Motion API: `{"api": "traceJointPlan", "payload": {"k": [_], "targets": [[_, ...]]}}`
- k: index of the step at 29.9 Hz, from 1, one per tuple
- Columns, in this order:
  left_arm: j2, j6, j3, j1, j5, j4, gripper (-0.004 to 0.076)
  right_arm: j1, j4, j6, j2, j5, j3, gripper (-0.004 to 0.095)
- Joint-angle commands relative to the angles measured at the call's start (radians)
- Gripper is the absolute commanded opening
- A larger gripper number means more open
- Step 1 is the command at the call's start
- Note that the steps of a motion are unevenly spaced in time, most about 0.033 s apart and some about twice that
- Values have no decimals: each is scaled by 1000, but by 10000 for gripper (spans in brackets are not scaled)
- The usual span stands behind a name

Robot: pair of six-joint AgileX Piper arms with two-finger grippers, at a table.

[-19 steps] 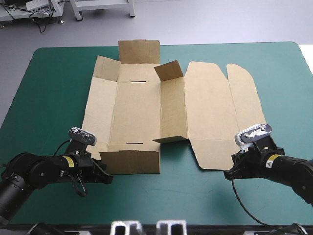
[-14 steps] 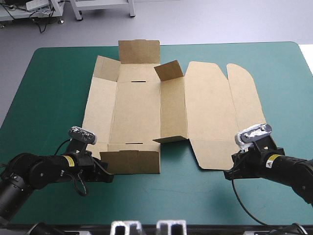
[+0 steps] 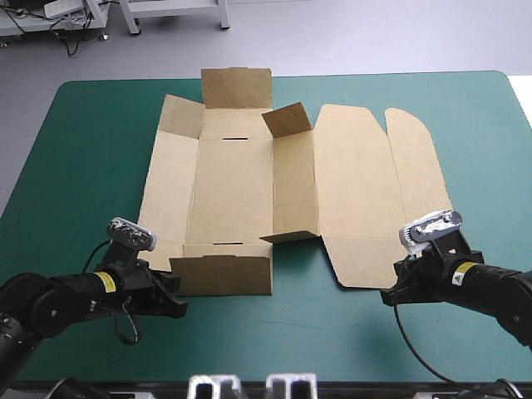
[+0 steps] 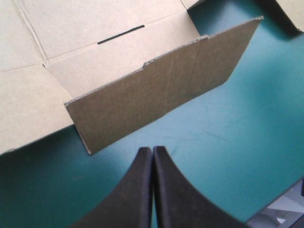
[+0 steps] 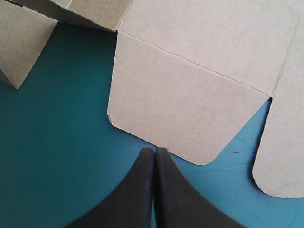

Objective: Fold the box

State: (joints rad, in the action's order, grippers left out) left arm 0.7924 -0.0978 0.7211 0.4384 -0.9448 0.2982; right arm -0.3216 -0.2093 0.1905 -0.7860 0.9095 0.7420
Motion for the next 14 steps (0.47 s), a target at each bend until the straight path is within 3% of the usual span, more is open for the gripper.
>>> {"api": "traceJointPlan", "payload": {"k": [1,7,14], "targets": [[-5,-28,30,3,60,35,-10,-2,-14,6,8,-44,24,-20],[38,-28,57,3,124,80,-10,-2,-14,6,8,-44,24,-20],[213,-89,270,3,106,63,-9,-2,-14,6,8,-43,24,-20]]}}
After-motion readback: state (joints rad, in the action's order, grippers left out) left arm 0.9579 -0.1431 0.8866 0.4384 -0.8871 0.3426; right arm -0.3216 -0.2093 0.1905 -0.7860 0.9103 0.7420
